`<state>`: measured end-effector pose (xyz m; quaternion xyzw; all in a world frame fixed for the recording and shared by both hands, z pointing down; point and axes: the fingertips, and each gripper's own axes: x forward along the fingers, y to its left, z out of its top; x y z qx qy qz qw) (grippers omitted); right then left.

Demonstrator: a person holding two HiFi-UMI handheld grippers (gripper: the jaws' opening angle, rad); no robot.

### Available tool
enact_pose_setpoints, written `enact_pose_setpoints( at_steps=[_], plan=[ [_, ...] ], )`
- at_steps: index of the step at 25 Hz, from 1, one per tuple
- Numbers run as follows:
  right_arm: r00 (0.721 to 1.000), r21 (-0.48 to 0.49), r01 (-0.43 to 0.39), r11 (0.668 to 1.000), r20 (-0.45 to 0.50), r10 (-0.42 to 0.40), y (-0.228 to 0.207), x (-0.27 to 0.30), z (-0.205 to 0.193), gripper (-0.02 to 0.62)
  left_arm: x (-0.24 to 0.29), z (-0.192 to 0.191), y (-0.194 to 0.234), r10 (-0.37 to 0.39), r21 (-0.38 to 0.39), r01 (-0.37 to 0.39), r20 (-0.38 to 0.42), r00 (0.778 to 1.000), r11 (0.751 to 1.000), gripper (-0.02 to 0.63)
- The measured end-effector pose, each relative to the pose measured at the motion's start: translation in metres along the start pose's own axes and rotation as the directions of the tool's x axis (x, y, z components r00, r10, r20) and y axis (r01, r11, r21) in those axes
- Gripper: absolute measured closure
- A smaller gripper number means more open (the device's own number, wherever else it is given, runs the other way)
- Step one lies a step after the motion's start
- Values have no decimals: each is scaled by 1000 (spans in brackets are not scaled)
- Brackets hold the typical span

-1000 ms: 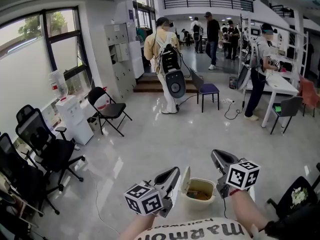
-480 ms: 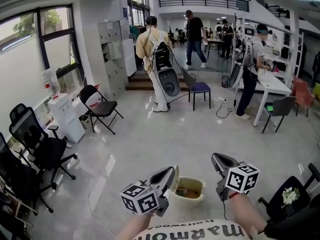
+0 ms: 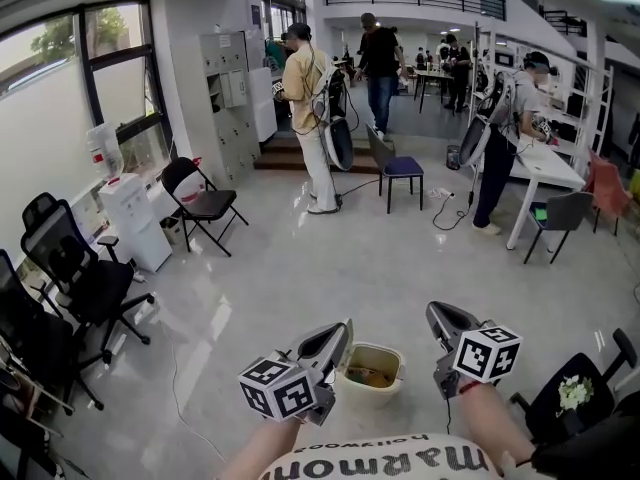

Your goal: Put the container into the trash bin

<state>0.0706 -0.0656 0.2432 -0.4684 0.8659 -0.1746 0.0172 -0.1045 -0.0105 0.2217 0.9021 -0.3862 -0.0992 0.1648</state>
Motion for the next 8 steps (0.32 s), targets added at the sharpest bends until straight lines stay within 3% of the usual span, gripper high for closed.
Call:
enact_pose_setpoints(
  at_steps=[8],
  plan=[
    [1000,0,-13,1000,-7,13,7,-5,-5,594,-12,-1,-4,22,-8,-22,4,1000,1000,617]
  ],
)
